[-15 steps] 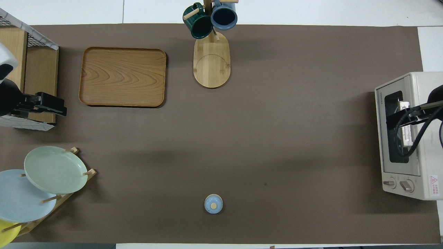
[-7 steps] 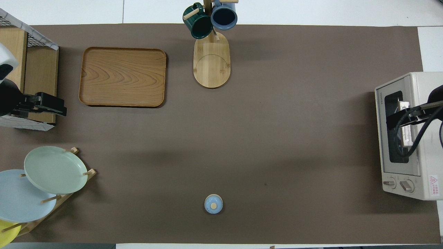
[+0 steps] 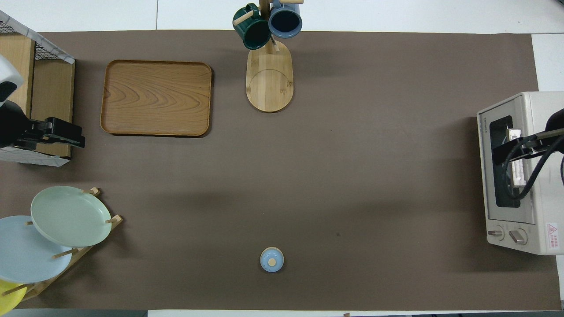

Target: Put eggplant into oven

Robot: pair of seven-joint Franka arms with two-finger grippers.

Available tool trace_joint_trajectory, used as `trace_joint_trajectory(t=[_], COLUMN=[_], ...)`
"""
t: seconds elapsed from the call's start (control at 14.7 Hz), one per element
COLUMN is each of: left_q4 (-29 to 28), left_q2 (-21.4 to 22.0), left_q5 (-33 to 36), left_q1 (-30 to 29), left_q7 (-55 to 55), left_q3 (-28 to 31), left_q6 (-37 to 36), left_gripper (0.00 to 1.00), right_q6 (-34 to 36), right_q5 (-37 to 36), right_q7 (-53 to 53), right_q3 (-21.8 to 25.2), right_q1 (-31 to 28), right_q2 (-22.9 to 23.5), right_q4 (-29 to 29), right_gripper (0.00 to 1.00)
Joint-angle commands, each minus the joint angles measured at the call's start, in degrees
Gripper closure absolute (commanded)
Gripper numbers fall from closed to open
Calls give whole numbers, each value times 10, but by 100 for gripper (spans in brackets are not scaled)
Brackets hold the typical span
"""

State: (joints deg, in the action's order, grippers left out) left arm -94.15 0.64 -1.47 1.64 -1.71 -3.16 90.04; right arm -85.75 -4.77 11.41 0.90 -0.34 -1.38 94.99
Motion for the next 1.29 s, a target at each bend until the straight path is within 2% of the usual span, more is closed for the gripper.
trace_joint_trajectory(t=[0.0, 0.27, 1.23], left_q4=[3, 3, 3], left_q2=[3, 3, 3], left_q5=[12, 12, 12], left_q1=[-8, -8, -8], left_q7=[0, 0, 0], left_q3=[-6, -6, -6], left_q6=[-7, -7, -7], left_gripper=[0, 0, 0], right_q6=[-10, -34, -39], right_q5=[27, 58, 54], right_q7=[-11, -43, -57], right_q3=[2, 2, 3], right_q1=[-1, -3, -3], right_q2=[-10, -7, -6], right_q4=[8, 6, -5], right_gripper=[0, 0, 0])
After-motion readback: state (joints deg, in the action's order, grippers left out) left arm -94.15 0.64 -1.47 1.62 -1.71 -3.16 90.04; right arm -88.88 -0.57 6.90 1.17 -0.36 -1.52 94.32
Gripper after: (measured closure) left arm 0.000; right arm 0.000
